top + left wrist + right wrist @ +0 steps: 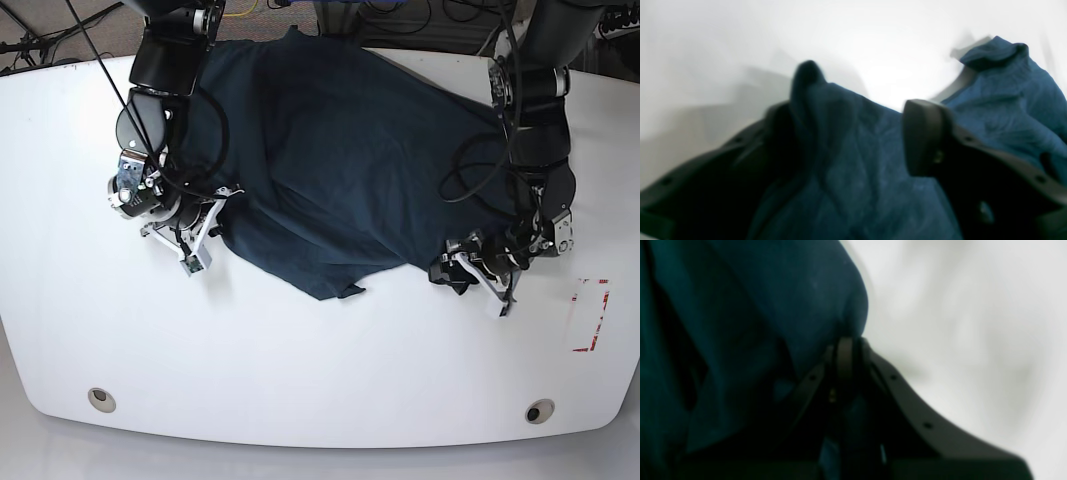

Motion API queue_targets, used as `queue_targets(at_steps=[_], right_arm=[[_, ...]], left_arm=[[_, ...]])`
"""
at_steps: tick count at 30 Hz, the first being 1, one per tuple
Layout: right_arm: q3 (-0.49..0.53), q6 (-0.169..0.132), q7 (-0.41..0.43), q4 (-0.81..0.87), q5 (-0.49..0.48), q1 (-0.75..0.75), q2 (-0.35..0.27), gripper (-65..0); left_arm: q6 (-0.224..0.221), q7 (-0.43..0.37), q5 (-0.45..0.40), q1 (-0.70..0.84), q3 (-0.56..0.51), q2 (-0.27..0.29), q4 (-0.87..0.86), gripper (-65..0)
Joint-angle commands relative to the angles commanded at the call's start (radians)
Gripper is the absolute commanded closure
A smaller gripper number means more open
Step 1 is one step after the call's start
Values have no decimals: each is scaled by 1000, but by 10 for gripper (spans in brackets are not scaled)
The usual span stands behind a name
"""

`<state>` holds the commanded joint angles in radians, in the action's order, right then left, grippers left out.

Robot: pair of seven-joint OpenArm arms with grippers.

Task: Fold the T-shirt properly
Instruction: 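Move the left gripper to the shirt edge and grasp it, then lift the teal shirt with both grippers and pull it up high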

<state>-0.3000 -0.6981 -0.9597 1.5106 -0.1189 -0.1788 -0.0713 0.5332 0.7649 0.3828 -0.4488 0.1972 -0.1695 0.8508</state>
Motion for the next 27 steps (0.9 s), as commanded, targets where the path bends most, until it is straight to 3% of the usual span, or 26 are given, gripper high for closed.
queue_targets(at_steps=[4,10,16,20,27], right_arm=[[0,0,2,0,0,0,0,0],[0,0,2,0,0,-3,0,0],[0,0,-6,32,5,-25,-2,0],[2,0,-37,86,6,-35,-8,0],[2,0,-80,153,5,-72,-40,0]], left_arm=[[0,-2,-3,2,0,-5,0,-249],[0,-2,-3,0,-3,-31,0,0],[6,17,-3,3,-5,-41,44,0],[6,80,2,6,0,-69,170,0],[2,173,2,25,11,-71,388,0]])
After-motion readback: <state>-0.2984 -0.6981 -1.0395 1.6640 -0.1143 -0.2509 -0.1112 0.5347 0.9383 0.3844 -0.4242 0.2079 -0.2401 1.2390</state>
